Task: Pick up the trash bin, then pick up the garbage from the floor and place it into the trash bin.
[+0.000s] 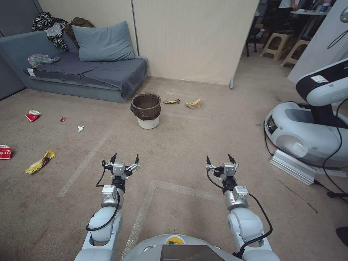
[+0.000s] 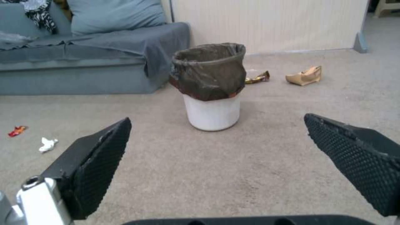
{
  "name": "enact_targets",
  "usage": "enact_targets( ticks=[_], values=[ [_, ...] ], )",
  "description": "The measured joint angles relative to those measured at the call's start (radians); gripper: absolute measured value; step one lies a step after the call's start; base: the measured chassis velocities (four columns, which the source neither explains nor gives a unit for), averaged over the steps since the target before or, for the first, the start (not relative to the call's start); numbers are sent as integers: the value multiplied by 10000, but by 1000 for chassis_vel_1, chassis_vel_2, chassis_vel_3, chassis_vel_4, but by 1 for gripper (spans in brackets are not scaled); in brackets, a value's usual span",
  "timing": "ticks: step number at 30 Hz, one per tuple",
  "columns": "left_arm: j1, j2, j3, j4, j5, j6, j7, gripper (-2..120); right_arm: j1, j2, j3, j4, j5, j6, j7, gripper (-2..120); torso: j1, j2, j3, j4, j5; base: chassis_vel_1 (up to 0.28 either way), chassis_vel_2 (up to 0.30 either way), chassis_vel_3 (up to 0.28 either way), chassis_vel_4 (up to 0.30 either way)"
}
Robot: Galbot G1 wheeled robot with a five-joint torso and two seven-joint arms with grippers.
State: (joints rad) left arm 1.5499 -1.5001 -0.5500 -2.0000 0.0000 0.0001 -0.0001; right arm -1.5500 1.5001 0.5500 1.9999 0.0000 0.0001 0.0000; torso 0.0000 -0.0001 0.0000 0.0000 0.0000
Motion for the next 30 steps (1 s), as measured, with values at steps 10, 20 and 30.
enact_targets(
  ticks=[10,20,30],
  values=[
    [0,0,0,0,0,4,0,100,-1,2,4,3,-3,0,1,100,1,0,0,0,0,0,0,0,0],
    [-96,464,-80,-1421,-194,1919,-542,100,-492,827,1318,1683,-657,968,424,100,1,1,0,-4,2,0,0,0,0],
    [-205,917,-95,-2754,-464,3792,-1204,100,-432,828,1355,1719,-212,1287,51,100,1,1,0,2,-2,0,0,0,0]
  ],
)
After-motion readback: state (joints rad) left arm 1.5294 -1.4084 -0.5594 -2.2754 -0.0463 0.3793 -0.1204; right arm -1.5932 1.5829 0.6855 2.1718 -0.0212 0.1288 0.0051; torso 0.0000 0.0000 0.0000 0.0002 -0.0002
